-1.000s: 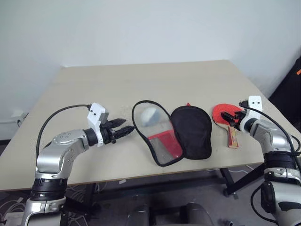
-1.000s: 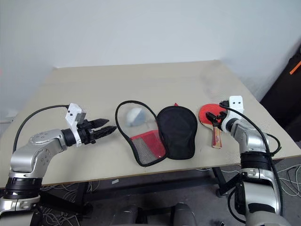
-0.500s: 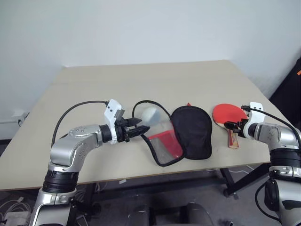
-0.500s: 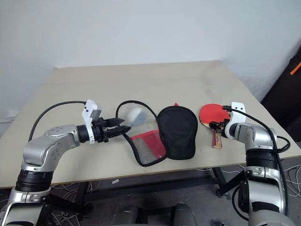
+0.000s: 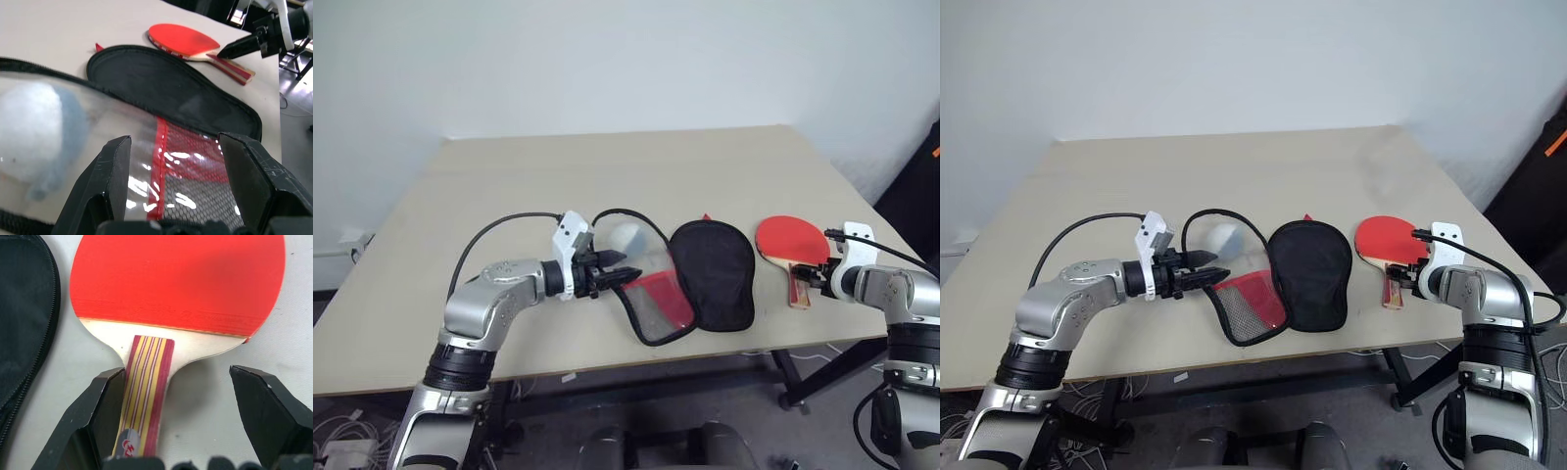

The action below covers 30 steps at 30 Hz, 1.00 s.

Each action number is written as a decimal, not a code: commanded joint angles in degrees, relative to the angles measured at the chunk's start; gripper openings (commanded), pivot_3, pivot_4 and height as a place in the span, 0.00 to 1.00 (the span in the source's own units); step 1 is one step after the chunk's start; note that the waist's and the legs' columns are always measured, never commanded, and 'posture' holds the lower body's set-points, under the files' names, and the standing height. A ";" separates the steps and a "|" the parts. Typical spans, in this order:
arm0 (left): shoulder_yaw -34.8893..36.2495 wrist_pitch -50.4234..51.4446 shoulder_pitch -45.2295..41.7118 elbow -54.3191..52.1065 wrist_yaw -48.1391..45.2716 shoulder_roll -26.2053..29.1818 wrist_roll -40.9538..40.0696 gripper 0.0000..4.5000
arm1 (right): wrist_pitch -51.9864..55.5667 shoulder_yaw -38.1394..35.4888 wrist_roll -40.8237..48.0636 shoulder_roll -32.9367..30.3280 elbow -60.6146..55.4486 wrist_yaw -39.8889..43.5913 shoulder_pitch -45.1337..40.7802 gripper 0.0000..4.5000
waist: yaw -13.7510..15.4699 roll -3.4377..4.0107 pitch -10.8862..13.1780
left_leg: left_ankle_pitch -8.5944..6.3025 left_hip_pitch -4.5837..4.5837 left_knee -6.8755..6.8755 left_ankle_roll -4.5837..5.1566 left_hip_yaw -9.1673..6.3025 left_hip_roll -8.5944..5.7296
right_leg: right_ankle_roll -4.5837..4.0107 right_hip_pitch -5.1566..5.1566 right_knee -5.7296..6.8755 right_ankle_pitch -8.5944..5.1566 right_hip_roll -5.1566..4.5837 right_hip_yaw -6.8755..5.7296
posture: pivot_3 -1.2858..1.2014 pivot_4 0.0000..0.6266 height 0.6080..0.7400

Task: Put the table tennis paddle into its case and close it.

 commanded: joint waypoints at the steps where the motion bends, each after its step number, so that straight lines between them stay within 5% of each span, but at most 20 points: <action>1: -0.05 -1.26 -2.61 -0.33 -0.81 -0.22 0.37 0.66 | -1.24 0.01 -0.19 1.21 0.25 -1.55 -2.22 0.81 | 0.01 0.00 0.00 | 0.00 0.00 0.00 0.00 0.00 0.00 | 0.00 0.00 0.00 0.00 0.00 0.00 | 0.52 0.00 0.88; 10: 0.20 -1.14 -2.47 -0.83 -0.54 0.07 0.53 0.66 | -4.12 1.88 -1.69 2.64 6.93 -3.34 -5.12 0.81 | -0.03 -0.05 -0.03 | 0.01 0.00 0.01 0.02 0.01 0.00 | 0.00 0.01 0.00 0.00 0.00 0.01 | 0.52 0.00 0.88; 13: 0.40 -1.08 -2.17 -1.20 -0.39 0.27 0.56 0.66 | -5.24 2.53 -2.70 2.16 9.61 -4.10 -5.82 0.68 | -0.03 -0.10 -0.06 | 0.02 0.03 0.06 0.04 0.02 0.00 | 0.01 0.06 0.00 0.00 0.00 0.01 | 0.52 0.00 0.88; 17: 0.70 -1.34 -1.87 -0.96 -0.11 0.54 0.83 0.66 | -6.18 3.77 -3.46 2.00 10.29 -3.45 -5.97 0.36 | -0.03 -0.20 -0.12 | 0.00 0.04 0.06 0.01 0.01 0.00 | 0.01 0.07 0.00 0.00 -0.01 0.02 | 0.52 0.00 0.88; 20: 0.84 -1.31 -1.67 -1.10 0.04 0.48 0.78 0.66 | -6.74 4.14 -3.63 1.89 10.15 -3.11 -6.02 0.28 | -0.03 -0.19 -0.12 | 0.01 0.04 0.06 0.02 0.01 0.01 | 0.01 0.06 0.01 0.01 0.00 0.02 | 0.52 0.00 0.88; 30: 0.87 -1.30 -2.24 -0.05 -0.36 0.70 0.83 0.66 | 2.35 0.13 -2.31 2.34 -1.10 -8.04 -8.11 0.28 | 0.02 -0.13 -0.09 | 0.01 0.00 0.05 0.02 0.03 0.01 | 0.00 -0.01 0.05 0.01 -0.01 0.04 | 0.52 0.00 0.88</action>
